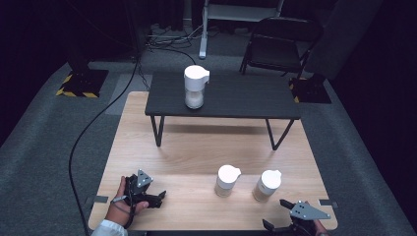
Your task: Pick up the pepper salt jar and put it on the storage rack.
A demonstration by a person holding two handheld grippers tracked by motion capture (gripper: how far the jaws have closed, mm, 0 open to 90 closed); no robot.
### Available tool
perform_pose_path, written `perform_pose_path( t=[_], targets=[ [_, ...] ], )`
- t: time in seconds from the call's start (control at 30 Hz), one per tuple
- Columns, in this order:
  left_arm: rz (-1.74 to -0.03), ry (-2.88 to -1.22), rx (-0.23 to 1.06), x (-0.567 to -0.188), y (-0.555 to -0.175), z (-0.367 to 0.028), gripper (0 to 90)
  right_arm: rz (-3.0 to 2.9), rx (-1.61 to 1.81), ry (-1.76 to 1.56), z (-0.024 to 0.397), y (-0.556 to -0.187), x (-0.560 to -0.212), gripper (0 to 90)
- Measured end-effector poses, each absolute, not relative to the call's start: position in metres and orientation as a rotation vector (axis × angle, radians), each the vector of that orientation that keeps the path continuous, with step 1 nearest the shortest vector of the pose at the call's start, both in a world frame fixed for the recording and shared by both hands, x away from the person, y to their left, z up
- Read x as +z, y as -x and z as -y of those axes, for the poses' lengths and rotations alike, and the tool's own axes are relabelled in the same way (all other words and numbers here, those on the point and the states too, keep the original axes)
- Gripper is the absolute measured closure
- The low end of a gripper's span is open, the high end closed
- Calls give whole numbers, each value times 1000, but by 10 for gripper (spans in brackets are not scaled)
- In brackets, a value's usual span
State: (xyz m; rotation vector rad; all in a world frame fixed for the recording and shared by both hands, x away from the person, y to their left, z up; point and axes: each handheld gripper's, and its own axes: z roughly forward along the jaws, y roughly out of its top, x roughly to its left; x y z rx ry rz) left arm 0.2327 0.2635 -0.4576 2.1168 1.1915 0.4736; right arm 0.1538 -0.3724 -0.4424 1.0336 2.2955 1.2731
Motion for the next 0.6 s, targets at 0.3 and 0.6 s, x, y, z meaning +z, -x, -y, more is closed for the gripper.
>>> perform_pose_path(
  t=[0.3, 0.6],
  targets=[
    [-1191, -2117, 474, -458, -233, -264, 4, -2303, 1285, -1006, 358, -149, -442, 28],
    [-1191, -2117, 474, -458, -233, -264, 4, -2324, 1307, -957, 339, -146, -446, 28]
  ],
)
